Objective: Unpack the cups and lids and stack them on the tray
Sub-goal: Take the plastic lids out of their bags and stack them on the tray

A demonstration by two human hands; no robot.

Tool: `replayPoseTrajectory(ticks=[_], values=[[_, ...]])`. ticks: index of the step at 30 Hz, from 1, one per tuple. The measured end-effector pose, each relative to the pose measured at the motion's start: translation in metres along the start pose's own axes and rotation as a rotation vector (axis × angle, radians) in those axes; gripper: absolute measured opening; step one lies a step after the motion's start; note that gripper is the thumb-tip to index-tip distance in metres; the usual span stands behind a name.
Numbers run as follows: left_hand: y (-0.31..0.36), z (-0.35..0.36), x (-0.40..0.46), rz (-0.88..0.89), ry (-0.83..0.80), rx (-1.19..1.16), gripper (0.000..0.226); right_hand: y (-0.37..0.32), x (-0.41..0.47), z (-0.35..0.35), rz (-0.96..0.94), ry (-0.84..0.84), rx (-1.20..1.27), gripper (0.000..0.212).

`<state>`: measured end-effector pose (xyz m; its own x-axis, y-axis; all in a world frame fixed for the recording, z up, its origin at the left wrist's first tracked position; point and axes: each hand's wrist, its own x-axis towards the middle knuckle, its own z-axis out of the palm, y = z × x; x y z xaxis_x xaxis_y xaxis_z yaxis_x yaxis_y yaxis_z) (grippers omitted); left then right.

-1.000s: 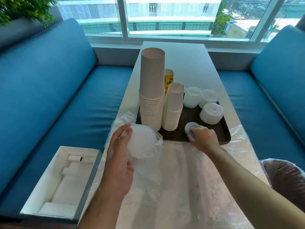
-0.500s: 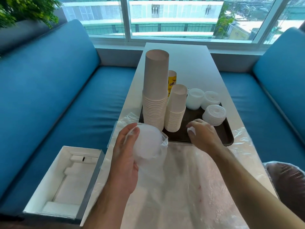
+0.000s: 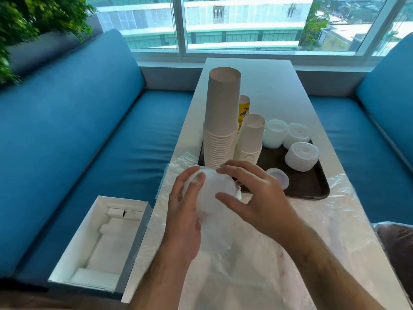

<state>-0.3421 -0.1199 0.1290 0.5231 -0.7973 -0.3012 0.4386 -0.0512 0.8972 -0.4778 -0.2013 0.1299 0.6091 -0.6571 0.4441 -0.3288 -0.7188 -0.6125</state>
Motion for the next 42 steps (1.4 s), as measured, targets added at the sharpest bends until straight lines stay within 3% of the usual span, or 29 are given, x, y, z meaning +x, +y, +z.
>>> replayPoseTrajectory(ticks=[4,7,10,12,15,19,24,31,35,42], values=[[-0.002,-0.003,0.003,-0.047,0.020,-0.046,0.031,-0.003,-0.006,0.001,0.030,0.052,0.072,0.033],[-0.003,-0.008,0.007,-0.037,0.042,-0.080,0.030,0.004,-0.007,-0.004,0.196,0.012,0.398,0.020],[-0.003,-0.011,0.009,0.001,0.065,-0.091,0.050,0.031,-0.005,-0.014,0.362,0.203,0.591,0.020],[-0.004,-0.012,0.010,0.022,0.072,-0.089,0.053,0.059,-0.002,-0.026,0.462,0.313,0.388,0.015],[-0.005,-0.013,0.010,0.023,0.068,-0.096,0.047,0.108,-0.002,-0.033,0.538,0.351,-0.176,0.025],[-0.006,-0.011,0.008,0.018,0.065,-0.098,0.042,0.170,-0.001,-0.016,0.445,0.190,-0.469,0.029],[-0.005,-0.011,0.008,0.019,0.058,-0.075,0.042,0.198,-0.009,0.001,0.468,-0.137,-0.607,0.026],[-0.004,-0.013,0.010,0.025,0.065,-0.064,0.052,0.192,-0.002,-0.004,0.577,-0.259,-0.524,0.034],[-0.002,-0.012,0.010,0.028,0.060,-0.064,0.049,0.187,0.008,-0.012,0.600,-0.434,-0.536,0.041],[0.000,-0.013,0.008,0.014,0.065,-0.066,0.045,0.193,0.008,-0.005,0.617,-0.306,-0.507,0.036]])
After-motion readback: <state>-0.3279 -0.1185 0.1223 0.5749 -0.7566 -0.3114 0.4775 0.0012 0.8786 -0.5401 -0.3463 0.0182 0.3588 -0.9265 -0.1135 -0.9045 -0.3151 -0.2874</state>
